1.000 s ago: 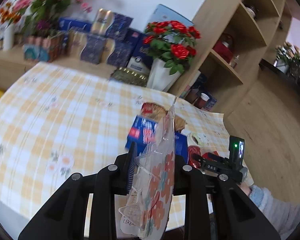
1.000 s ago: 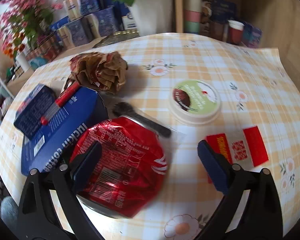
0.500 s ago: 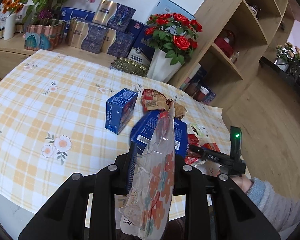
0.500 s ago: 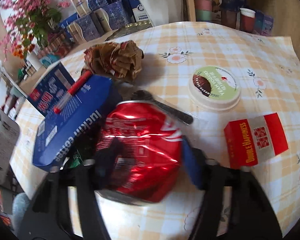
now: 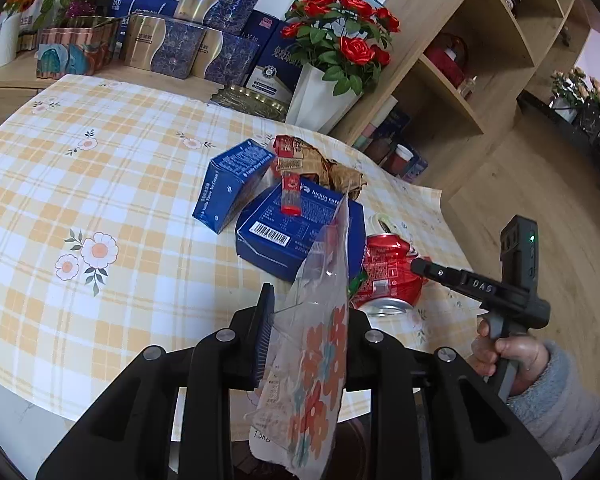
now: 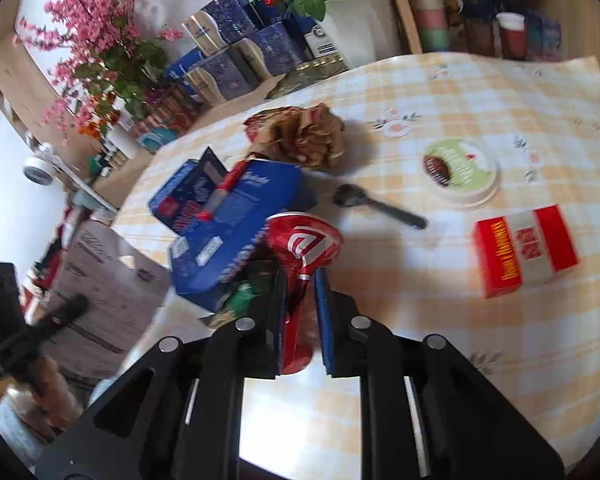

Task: Collect trash
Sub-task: 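Grasp the crushed red can with the right tool while left holds the bag, then carry bag and can over the bin and release both inside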

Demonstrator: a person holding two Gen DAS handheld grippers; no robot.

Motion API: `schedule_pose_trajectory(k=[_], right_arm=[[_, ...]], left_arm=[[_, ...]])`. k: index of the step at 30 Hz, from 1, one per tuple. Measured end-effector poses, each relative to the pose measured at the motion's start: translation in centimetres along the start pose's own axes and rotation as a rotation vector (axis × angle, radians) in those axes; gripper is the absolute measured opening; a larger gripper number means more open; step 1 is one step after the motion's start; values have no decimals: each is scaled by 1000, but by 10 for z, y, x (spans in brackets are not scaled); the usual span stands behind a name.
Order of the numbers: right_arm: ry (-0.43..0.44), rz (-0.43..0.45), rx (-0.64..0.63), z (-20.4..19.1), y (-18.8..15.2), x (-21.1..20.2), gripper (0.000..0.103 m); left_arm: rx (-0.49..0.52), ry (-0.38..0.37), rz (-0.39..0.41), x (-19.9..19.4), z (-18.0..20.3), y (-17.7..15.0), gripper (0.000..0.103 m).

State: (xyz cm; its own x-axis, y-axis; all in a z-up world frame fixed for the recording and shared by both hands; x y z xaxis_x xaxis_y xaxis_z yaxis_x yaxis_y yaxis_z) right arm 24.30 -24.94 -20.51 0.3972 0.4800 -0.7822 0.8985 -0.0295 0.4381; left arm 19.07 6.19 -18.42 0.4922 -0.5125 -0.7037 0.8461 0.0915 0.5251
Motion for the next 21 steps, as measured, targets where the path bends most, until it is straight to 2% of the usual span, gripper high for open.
schedule_pose_trajectory(k=[2,6,11,17,21], right_arm=[[27,-9,14,-1,0,4,17],[21,-40,27,-3,-2,17,17],[35,-33,62,1,-5,24,15],[22,48,76,1,-9,-4,12],[22,84,80,-1,-19,-28,12]], left_arm=[[1,1,-4,0,0,-1,26],[0,8,-9,1,-2,-2,25],[-19,18,-17,2,-8,-5,25],[-42,-8,10,-10,-5,-5,25],[11,-32,15,-25,13,-5,25]])
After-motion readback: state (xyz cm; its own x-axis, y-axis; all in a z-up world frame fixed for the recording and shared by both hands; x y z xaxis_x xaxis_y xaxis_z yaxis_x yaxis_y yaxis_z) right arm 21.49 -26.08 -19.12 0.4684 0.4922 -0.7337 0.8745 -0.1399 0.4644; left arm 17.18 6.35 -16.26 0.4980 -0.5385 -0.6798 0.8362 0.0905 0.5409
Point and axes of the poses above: each gripper's, at about its wrist camera, not at the fingertips, and x roughly the way its jaws point, z to its right, y to its top, the point moved 2 cm from there along x, roughly the way its jaws point, and after that the axes turned 9 degrees about -z, right-handed, at the moved point
